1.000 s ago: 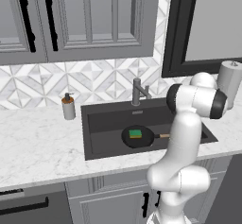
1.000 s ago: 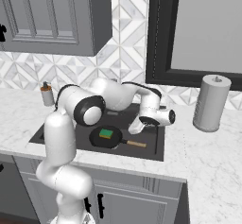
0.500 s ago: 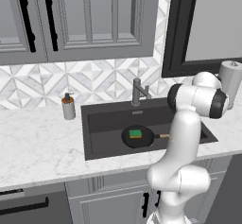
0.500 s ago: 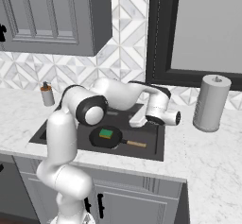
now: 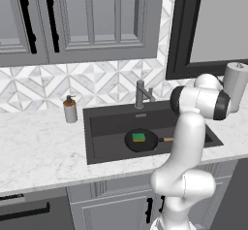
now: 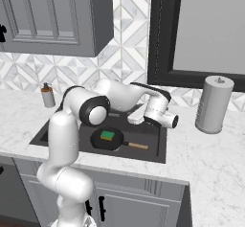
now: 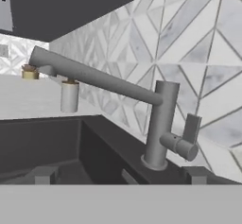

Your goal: Pick the pan and sponge and place them into the sink. Then turn on the water.

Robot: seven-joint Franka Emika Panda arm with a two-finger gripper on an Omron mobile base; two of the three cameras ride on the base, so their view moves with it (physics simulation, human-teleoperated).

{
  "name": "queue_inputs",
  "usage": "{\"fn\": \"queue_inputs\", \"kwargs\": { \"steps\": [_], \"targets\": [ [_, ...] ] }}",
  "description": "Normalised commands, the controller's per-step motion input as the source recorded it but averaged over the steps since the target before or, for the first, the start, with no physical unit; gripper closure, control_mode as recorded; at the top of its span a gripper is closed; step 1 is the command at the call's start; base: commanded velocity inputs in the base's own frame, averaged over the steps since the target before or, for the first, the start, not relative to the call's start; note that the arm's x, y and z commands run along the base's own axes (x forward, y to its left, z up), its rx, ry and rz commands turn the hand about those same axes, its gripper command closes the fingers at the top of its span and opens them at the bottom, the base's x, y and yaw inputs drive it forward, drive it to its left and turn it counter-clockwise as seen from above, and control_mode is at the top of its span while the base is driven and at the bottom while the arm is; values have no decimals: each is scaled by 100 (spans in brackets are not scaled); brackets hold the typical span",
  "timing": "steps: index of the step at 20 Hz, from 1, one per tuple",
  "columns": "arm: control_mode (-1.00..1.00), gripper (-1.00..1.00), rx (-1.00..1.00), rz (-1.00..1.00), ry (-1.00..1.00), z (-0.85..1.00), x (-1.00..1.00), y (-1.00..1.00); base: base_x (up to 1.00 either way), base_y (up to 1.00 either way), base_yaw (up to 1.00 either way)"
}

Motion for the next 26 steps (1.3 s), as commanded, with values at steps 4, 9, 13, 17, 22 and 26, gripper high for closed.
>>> {"fn": "queue_inputs", "kwargs": {
  "steps": [4,9,13,17,22,26],
  "targets": [
    [-100,-100,9,-9,9,3,41,5,0,0,0],
    [-100,-100,10,-1,0,0,34,14,0,0,0],
    [-100,-100,7,0,-4,0,5,22,0,0,0],
    [-100,-100,4,0,-5,0,30,5,0,0,0],
    [-100,-100,0,-1,-3,0,27,4,0,0,0],
    [-100,-100,0,-4,-4,0,38,16,0,0,0]
  ]
}}
